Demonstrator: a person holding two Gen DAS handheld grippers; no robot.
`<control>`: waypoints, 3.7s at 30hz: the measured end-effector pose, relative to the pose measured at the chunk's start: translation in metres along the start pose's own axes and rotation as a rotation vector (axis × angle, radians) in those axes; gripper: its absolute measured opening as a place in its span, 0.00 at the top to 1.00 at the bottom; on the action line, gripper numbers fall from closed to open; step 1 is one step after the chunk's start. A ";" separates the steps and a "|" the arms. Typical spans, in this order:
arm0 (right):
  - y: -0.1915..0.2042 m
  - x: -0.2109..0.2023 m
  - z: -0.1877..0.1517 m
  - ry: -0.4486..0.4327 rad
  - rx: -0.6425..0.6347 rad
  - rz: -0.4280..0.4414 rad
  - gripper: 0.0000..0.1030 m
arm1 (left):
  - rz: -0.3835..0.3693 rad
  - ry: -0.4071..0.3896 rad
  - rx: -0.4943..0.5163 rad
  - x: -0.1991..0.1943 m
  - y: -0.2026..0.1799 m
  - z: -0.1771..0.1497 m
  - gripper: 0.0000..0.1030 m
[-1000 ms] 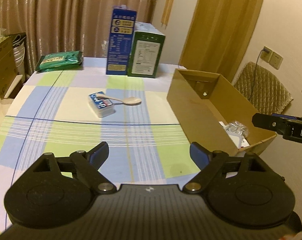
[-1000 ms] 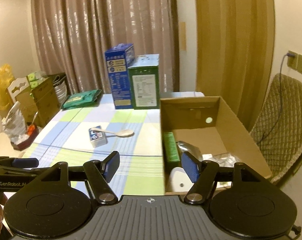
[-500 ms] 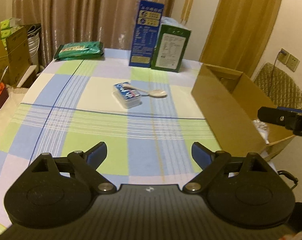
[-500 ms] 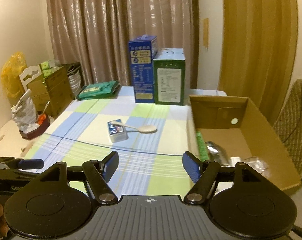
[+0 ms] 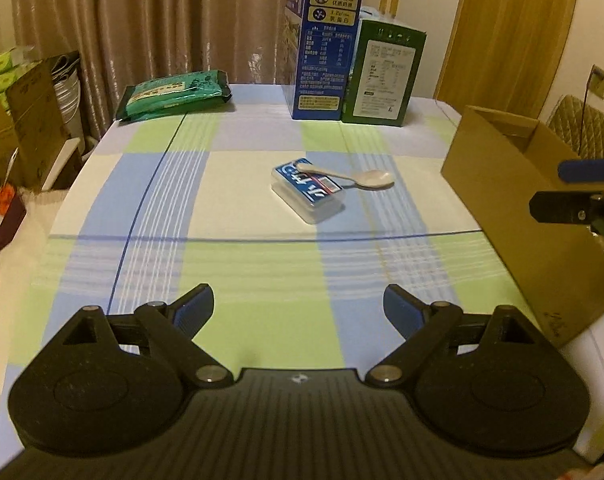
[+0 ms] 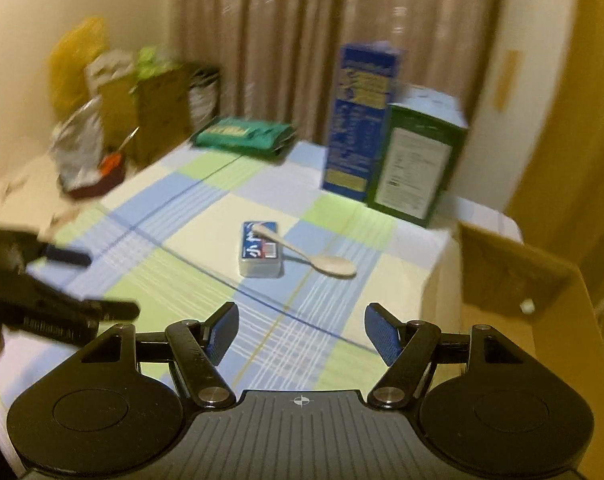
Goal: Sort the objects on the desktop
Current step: 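Move both open tools back over the toothpick box and white spoon, then roll the right tool sideways and grasp the white spoon handle, then lift the spoon with the right tool while the left tool reaches the blue toothpick box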
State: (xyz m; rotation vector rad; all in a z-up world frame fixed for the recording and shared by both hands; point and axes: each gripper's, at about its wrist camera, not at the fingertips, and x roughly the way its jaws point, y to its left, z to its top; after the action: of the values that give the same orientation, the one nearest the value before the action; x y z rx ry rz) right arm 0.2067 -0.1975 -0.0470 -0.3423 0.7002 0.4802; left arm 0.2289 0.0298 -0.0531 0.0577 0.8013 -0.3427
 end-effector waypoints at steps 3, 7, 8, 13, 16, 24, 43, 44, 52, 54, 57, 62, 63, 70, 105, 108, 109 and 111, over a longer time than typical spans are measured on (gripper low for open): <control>-0.003 0.026 0.005 0.058 -0.136 0.009 0.34 | -0.006 0.004 0.048 0.021 0.005 0.010 0.13; -0.007 0.057 0.009 0.112 -0.251 0.028 0.35 | -0.007 0.010 0.086 0.050 0.010 0.022 0.13; -0.008 0.065 0.011 0.123 -0.276 0.034 0.35 | -0.007 0.011 0.084 0.056 0.012 0.024 0.13; -0.016 0.099 0.025 0.162 -0.352 0.085 0.43 | -0.031 0.011 0.062 0.086 0.010 0.033 0.13; -0.022 0.120 0.033 0.189 -0.388 0.091 0.46 | -0.036 0.005 0.071 0.105 0.002 0.038 0.13; -0.039 0.164 0.046 0.232 -0.451 0.120 0.60 | -0.041 -0.044 0.037 0.149 -0.010 0.054 0.13; -0.025 0.241 0.054 0.268 -0.530 0.217 0.67 | -0.045 -0.010 0.003 0.177 0.018 0.061 0.49; -0.024 0.245 0.054 0.266 -0.533 0.220 0.68 | -0.045 -0.010 -0.004 0.176 0.021 0.061 0.49; -0.014 0.254 0.057 0.227 -0.515 0.214 1.00 | -0.033 -0.017 0.013 0.172 0.033 0.058 0.49; -0.011 0.250 0.054 0.225 -0.507 0.200 1.00 | -0.037 -0.017 0.016 0.171 0.034 0.057 0.50; -0.011 0.240 0.053 0.236 -0.420 0.192 1.00 | -0.036 -0.013 0.033 0.168 0.032 0.055 0.50; -0.012 0.211 0.051 0.273 -0.196 0.229 1.00 | -0.052 0.017 0.081 0.154 0.023 0.044 0.50; -0.013 0.204 0.049 0.289 -0.141 0.235 1.00 | -0.057 0.024 0.095 0.149 0.020 0.040 0.50; -0.009 0.152 0.018 0.364 0.200 0.281 1.00 | -0.112 0.090 0.172 0.099 0.002 0.002 0.50; 0.065 0.034 -0.131 0.054 0.270 0.007 0.61 | -0.121 0.024 0.162 0.030 -0.025 -0.075 0.27; 0.069 0.039 -0.131 0.053 0.267 0.014 0.61 | -0.118 0.024 0.158 0.032 -0.026 -0.075 0.27; 0.070 0.039 -0.131 0.053 0.260 0.015 0.61 | -0.119 0.022 0.159 0.033 -0.027 -0.075 0.27; 0.074 0.040 -0.131 0.054 0.253 0.018 0.62 | -0.121 0.018 0.163 0.033 -0.029 -0.074 0.27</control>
State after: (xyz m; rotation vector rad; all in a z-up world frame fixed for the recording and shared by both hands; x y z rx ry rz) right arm 0.1250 -0.1829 -0.1785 -0.1118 0.8072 0.3954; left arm 0.1894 0.0062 -0.1262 0.1657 0.7956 -0.5219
